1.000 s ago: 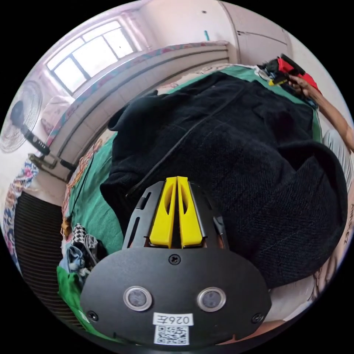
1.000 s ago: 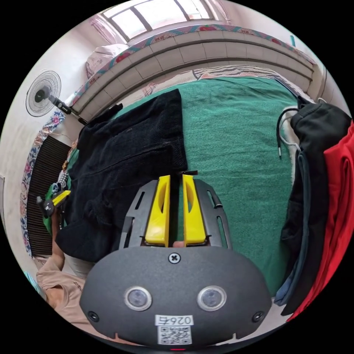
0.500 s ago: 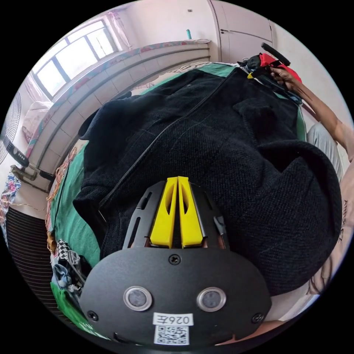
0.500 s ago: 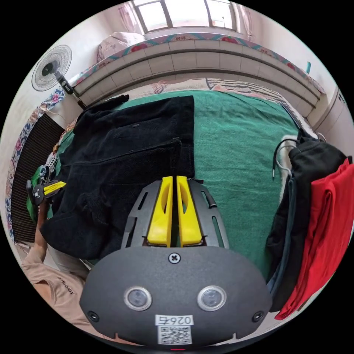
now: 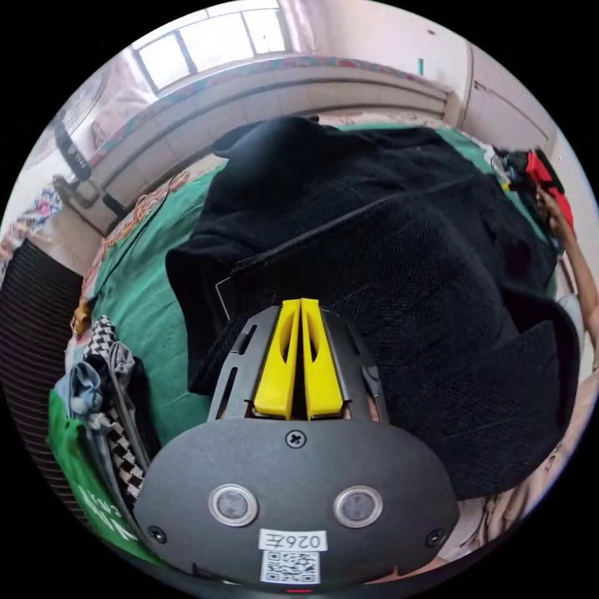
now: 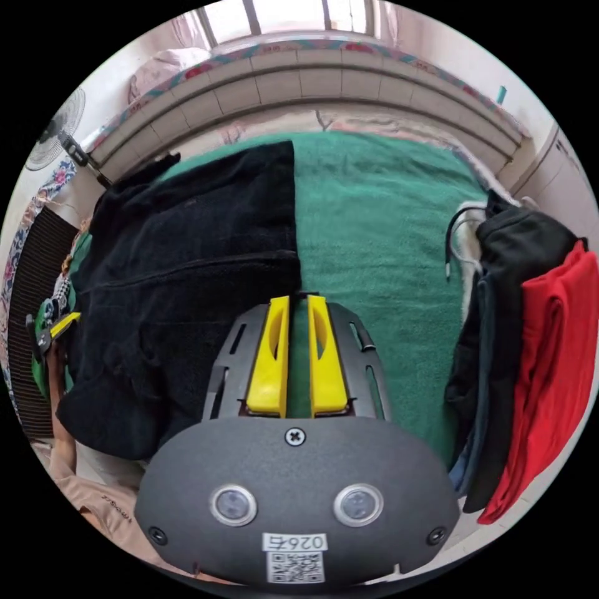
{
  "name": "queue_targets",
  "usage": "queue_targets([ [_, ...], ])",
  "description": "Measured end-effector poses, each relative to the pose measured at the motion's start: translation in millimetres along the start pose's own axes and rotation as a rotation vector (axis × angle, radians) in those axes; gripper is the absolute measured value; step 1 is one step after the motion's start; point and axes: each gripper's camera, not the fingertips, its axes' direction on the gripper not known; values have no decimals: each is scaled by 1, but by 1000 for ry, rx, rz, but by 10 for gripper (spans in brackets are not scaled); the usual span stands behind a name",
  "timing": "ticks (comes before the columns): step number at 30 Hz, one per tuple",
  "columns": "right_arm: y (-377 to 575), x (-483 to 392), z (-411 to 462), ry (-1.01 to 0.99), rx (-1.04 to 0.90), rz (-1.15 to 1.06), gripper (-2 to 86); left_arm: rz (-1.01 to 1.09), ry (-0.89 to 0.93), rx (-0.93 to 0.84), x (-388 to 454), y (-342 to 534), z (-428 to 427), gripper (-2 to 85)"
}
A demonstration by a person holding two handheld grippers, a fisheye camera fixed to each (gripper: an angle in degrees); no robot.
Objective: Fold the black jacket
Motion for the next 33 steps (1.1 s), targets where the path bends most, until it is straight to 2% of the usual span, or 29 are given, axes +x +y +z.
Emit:
queue_targets([
  [4, 45, -20, -74, -11, 368, -52, -5, -59, 207, 425, -27, 36, -93, -8],
  [6, 80, -34, -103, -116, 540, -138, -6, 6, 317, 508, -20, 42, -116, -5],
  [8, 90, -45, -102, -264, 506, -256, -3, 143, 412, 488, 1, 36, -128, 5],
  [10, 88, -57, -86, -419, 371, -383, 7, 223, 441, 430, 20, 29, -130, 59],
  [12, 82, -72, -56, -525, 187, -468, 61, 340, 476, 382, 41, 31, -134, 97],
  [14, 82, -85, -35, -518, 76, -514, 94, 468, 494, 339, 68, 46, -143, 140],
  [19, 88, -120, 21, -449, -125, -609, 138, 579, 430, 187, 113, 73, -130, 183],
  [22, 96, -152, 74, -425, -318, -675, 117, 626, 365, 11, 136, 72, -98, 165],
  [23, 103, -167, 90, -339, -375, -716, 102, 664, 379, -57, 144, 71, -88, 135],
  [25, 110, -181, 85, -286, -359, -766, 60, 733, 335, -94, 151, 74, -83, 80],
  [27, 121, -190, 55, -254, -323, -822, 31, 819, 255, -37, 154, 82, -96, 55],
  [29, 136, -193, 15, -251, -272, -893, 25, 857, 253, 21, 144, 87, -113, 40],
  [31, 157, -193, -37, -241, -142, -942, 23, 857, 299, 71, 127, 89, -121, 36],
  [33, 183, -189, -102, -232, 82, -939, 22, 826, 358, 110, 104, 88, -122, 33],
])
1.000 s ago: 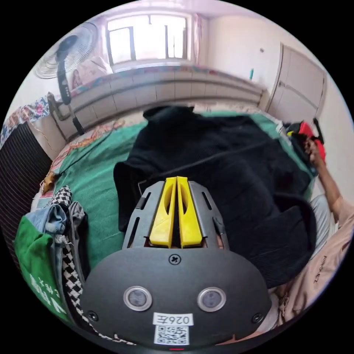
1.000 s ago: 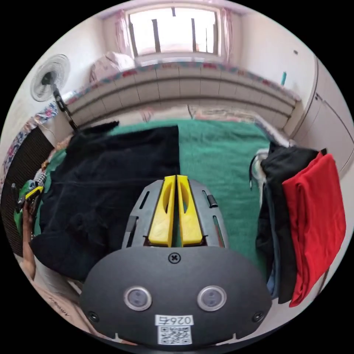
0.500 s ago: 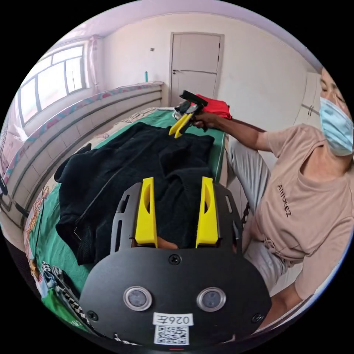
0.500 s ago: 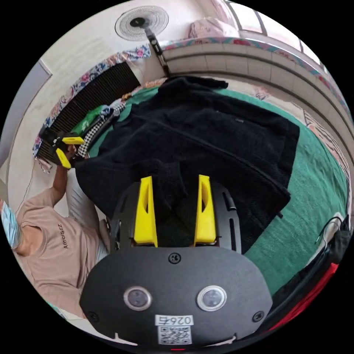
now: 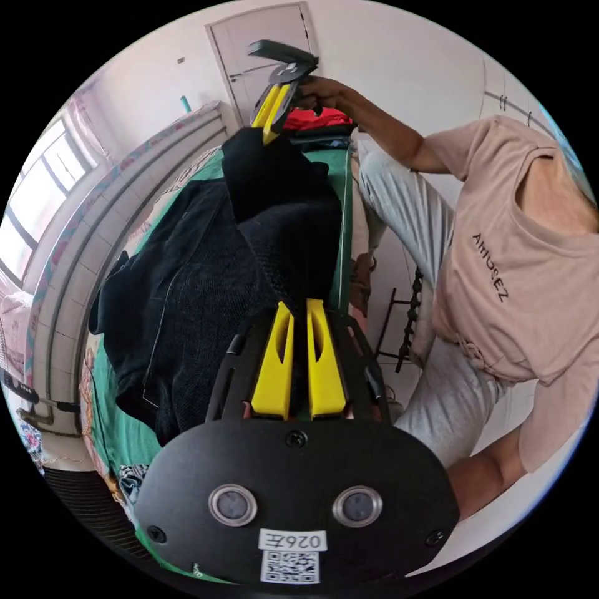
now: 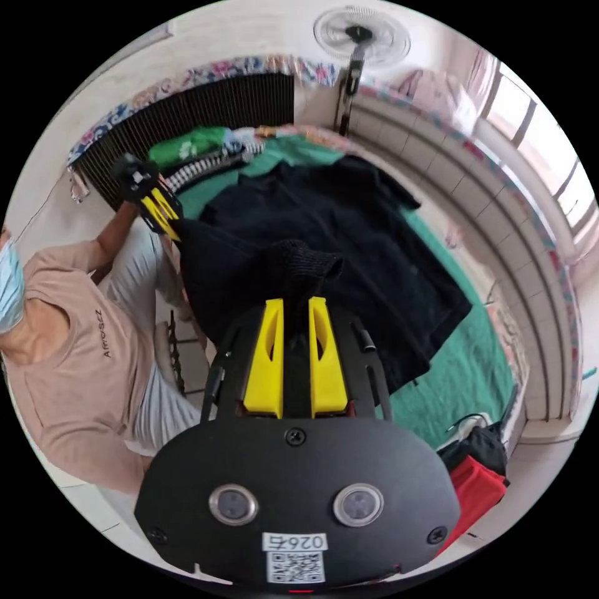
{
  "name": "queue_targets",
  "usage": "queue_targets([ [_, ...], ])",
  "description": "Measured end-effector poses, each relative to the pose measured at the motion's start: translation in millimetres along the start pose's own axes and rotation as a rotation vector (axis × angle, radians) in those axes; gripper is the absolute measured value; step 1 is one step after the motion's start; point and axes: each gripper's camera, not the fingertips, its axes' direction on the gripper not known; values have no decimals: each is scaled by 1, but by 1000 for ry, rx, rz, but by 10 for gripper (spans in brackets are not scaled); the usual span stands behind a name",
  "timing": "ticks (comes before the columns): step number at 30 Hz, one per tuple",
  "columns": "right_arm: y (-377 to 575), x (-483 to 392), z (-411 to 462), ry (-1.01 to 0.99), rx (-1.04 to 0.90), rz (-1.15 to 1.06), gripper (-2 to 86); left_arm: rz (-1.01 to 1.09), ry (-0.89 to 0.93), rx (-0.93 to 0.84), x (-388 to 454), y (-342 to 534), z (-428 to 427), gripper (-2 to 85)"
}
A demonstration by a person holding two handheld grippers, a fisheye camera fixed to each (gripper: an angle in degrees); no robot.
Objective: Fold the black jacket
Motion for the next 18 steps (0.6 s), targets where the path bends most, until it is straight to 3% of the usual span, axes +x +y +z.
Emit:
queue_targets([
  [3, 0, -17, -59, 154, 235, 56, 22, -124, 69, 114, -39, 27, -10, 33],
  [7, -35, -2, -74, 180, 424, 105, 23, -412, 252, 345, -110, 77, -12, 32],
  [10, -106, 35, -19, 265, 376, 179, 32, -618, 262, 361, -147, 112, 11, 40],
  [12, -170, 70, 64, 386, 275, 221, 51, -723, 219, 309, -160, 124, 25, 42],
  [14, -208, 102, 141, 441, 117, 280, 59, -796, 84, 191, -163, 127, 33, 30],
  [16, -228, 126, 202, 393, -9, 335, 60, -822, -48, 129, -157, 123, 30, 9],
  [18, -231, 124, 242, 276, 48, 358, 48, -807, -177, 110, -143, 114, 22, -3],
])
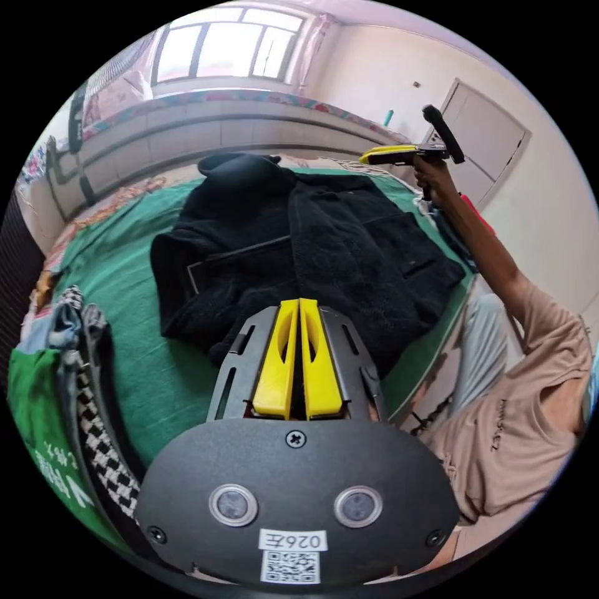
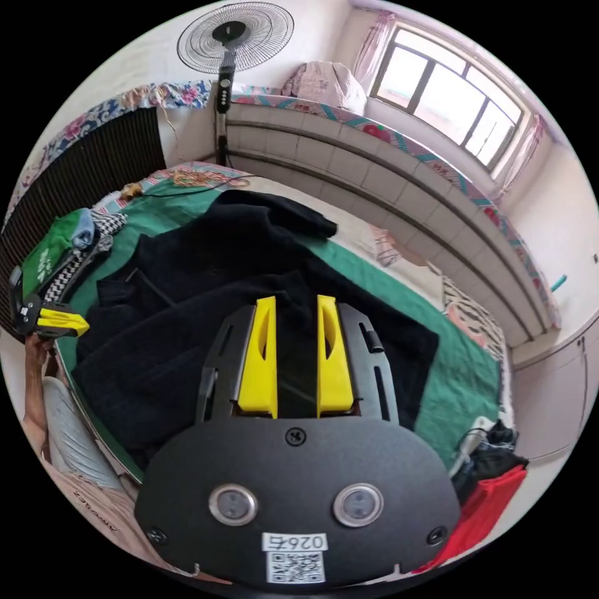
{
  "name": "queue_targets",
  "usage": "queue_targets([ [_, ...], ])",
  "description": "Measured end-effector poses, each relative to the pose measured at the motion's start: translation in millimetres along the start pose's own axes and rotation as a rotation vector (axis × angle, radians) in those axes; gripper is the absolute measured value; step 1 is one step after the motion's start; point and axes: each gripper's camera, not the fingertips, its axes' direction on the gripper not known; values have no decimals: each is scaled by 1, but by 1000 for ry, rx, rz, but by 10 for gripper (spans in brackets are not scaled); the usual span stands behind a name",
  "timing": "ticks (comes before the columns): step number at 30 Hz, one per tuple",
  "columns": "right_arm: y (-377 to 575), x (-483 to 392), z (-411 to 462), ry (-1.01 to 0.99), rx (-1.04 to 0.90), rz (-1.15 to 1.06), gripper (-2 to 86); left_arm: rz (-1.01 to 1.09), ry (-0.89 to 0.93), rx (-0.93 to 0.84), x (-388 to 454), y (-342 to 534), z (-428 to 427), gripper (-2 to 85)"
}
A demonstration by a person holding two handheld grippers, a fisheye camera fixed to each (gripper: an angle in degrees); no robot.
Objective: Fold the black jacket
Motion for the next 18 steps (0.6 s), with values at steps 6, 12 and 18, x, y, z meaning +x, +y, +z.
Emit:
queue_targets([
  [6, 31, -69, 85, -134, -15, -82, -2, 227, -103, -148, 70, -11, 45, -9],
  [12, 1, -86, 140, -5, -142, -77, -9, 300, -140, -321, 90, -9, 82, -8],
  [18, -45, -26, 105, -119, 115, 146, -7, 51, 33, 122, 17, -26, -3, -8],
])
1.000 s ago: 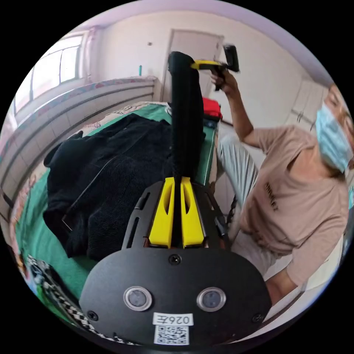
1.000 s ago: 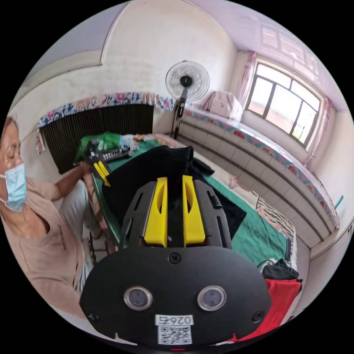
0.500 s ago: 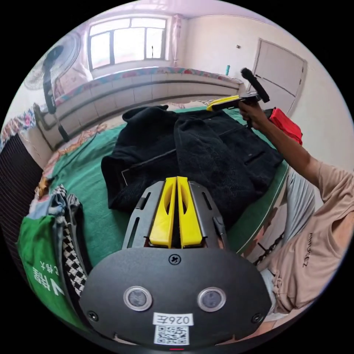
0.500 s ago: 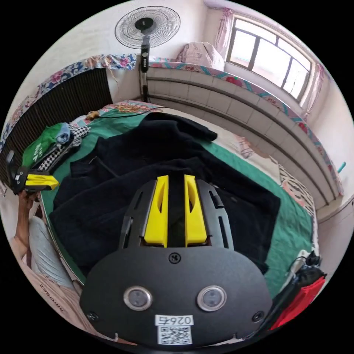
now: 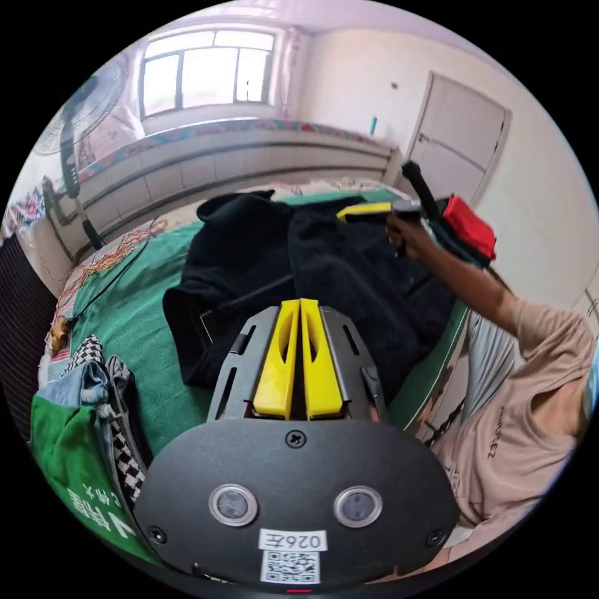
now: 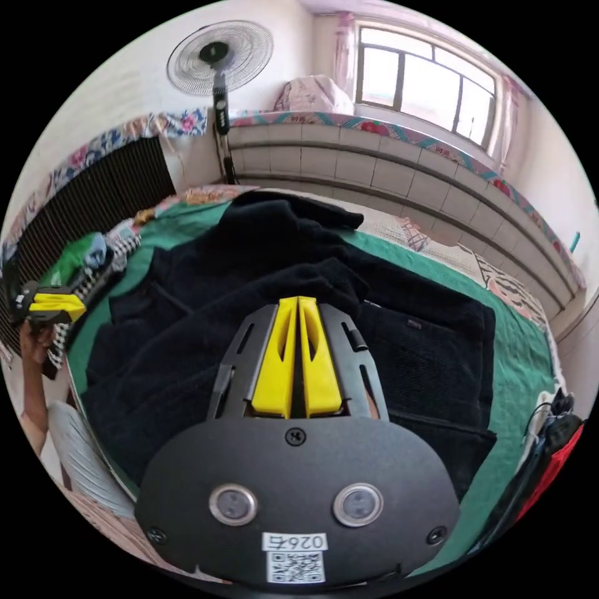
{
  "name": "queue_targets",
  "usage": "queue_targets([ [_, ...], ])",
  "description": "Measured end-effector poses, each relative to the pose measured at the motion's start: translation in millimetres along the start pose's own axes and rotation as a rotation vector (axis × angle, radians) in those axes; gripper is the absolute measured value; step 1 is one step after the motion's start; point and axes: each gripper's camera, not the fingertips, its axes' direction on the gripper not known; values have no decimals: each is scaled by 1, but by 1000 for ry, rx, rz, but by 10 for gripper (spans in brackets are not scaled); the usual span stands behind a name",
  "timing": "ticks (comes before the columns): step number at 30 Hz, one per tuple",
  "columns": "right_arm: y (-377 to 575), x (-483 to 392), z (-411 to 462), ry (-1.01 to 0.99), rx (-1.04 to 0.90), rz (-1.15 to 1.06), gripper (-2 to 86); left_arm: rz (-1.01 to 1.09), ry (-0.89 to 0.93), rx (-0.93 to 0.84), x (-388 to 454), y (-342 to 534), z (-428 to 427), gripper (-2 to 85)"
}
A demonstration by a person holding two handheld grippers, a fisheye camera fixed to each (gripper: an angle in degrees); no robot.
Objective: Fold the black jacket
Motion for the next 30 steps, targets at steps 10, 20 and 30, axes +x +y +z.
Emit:
queue_targets([
  [10, -136, 53, 92, 85, 19, 61, 26, -73, -191, 165, -99, -123, 117, 78],
  [20, -234, -25, 292, 540, -129, -551, 88, -55, -271, -51, -132, -172, 251, 155],
  [30, -245, 10, 251, 518, -67, -301, -10, -96, -172, 67, -114, -175, 212, 4],
])
